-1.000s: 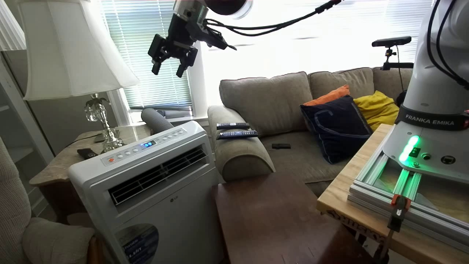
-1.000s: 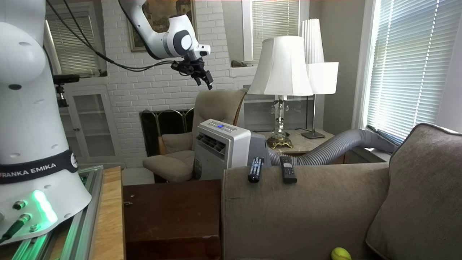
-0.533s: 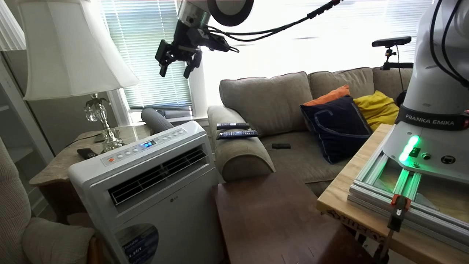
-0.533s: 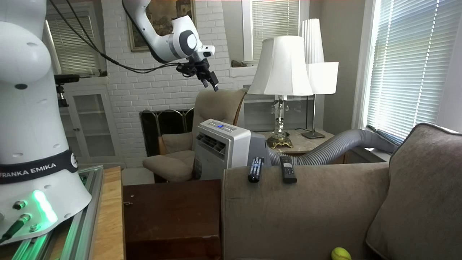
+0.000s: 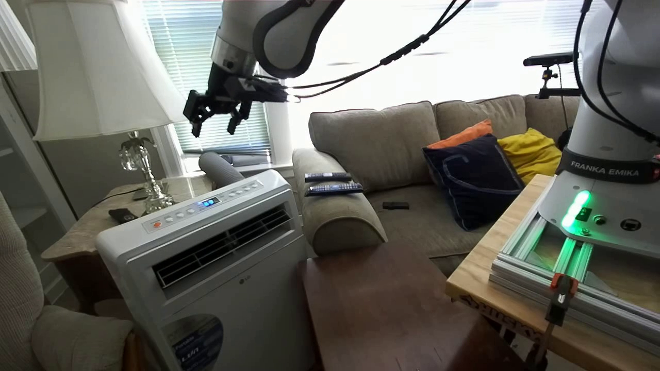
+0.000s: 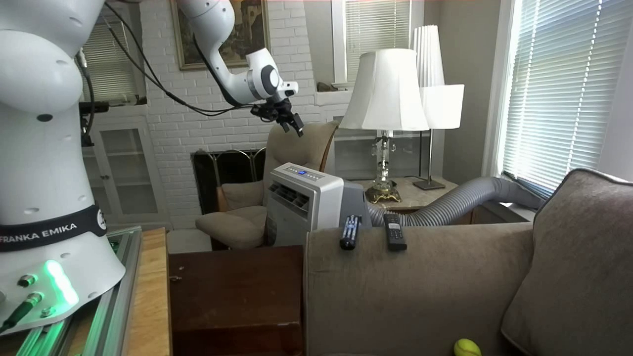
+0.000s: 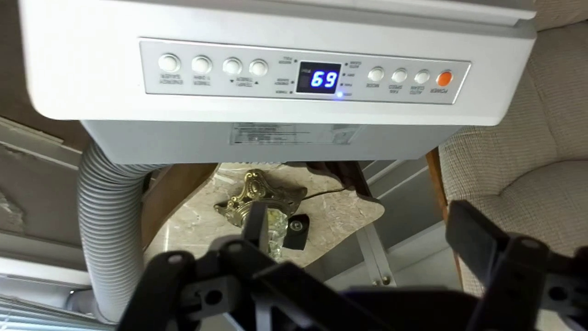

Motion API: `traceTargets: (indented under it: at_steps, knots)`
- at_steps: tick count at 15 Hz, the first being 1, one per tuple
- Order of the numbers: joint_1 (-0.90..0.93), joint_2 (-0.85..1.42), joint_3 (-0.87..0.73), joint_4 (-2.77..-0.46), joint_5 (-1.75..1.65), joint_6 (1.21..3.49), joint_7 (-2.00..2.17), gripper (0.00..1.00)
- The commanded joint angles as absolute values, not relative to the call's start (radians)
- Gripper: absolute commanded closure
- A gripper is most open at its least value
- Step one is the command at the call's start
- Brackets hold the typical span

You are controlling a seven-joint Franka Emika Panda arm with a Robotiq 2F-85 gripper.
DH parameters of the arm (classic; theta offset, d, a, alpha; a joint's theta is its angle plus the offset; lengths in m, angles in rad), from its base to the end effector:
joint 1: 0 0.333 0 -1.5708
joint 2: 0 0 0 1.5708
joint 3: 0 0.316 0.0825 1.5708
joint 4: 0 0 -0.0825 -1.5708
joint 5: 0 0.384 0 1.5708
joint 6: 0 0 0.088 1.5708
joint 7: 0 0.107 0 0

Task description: Turn off the air conditioner.

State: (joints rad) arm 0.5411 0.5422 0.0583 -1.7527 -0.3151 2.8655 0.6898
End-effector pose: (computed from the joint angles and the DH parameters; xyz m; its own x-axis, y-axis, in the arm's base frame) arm 0.5766 0.4079 0.3250 0.8450 0.0961 0.5261 0.2153 -0.9616 -0.1700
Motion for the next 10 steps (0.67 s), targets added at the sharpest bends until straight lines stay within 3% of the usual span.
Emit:
traceTargets:
  at_steps: [1, 2, 4, 10]
  knots:
    - [0.616, 0.723, 0.039, -1.505, -0.272, 2.805, 0.643, 0.0]
    - [0.623, 0.759, 0.048, -1.451, -0.256, 2.786, 0.626, 0.25]
    - [0.642, 0.827, 0.058, -1.354, -0.228, 2.75, 0.591, 0.32]
    - [0.699, 1.006, 0.044, -1.087, -0.169, 2.647, 0.537, 0.76]
